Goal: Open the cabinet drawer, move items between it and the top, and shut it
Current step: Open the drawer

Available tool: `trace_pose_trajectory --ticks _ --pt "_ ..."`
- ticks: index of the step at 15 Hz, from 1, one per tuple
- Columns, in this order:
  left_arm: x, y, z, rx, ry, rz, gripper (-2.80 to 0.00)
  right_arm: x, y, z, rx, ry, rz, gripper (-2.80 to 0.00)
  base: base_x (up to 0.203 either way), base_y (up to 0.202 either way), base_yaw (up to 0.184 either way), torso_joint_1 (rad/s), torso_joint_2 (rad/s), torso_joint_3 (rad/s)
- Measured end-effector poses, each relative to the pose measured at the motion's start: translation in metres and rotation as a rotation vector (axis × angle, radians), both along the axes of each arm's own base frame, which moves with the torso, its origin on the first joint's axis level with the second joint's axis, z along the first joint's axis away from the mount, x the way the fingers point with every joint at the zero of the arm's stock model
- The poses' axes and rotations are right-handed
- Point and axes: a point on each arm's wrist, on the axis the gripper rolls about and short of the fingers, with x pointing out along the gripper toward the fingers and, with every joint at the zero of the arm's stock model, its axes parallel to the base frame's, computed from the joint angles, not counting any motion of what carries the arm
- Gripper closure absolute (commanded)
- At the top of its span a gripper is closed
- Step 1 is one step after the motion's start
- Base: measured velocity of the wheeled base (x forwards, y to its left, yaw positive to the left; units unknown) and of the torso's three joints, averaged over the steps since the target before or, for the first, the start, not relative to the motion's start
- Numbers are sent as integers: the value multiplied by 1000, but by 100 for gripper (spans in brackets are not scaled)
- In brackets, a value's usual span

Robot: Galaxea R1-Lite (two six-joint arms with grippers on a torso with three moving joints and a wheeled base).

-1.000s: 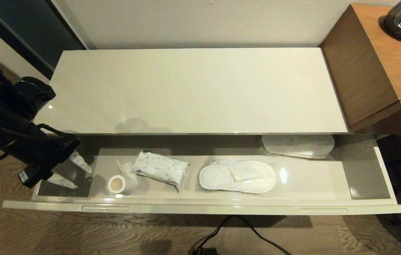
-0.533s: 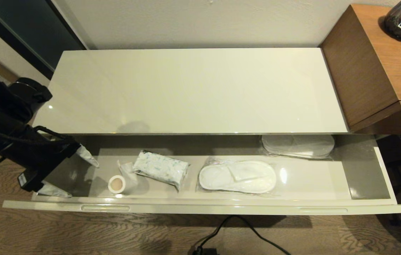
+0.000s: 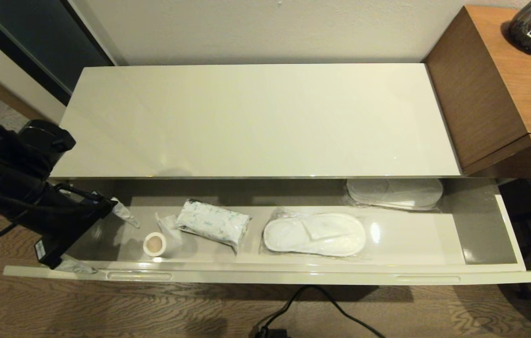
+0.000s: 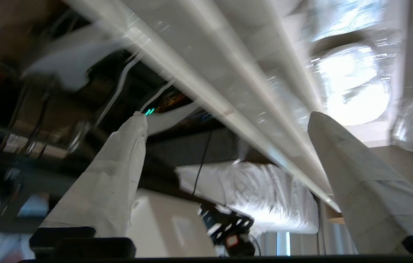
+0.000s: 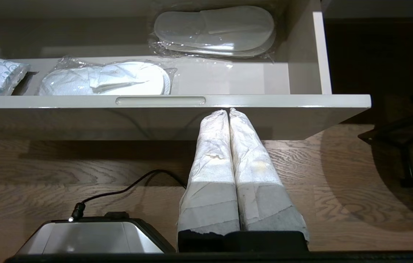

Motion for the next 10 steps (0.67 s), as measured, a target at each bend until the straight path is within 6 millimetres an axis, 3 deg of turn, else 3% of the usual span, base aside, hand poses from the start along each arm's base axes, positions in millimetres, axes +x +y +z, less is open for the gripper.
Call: trace_pose_trajectory --ticks 10 --pt "15 0 -6 32 -126 -94 -280 0 0 0 0 0 0 0 0 0 0 0 0 0"
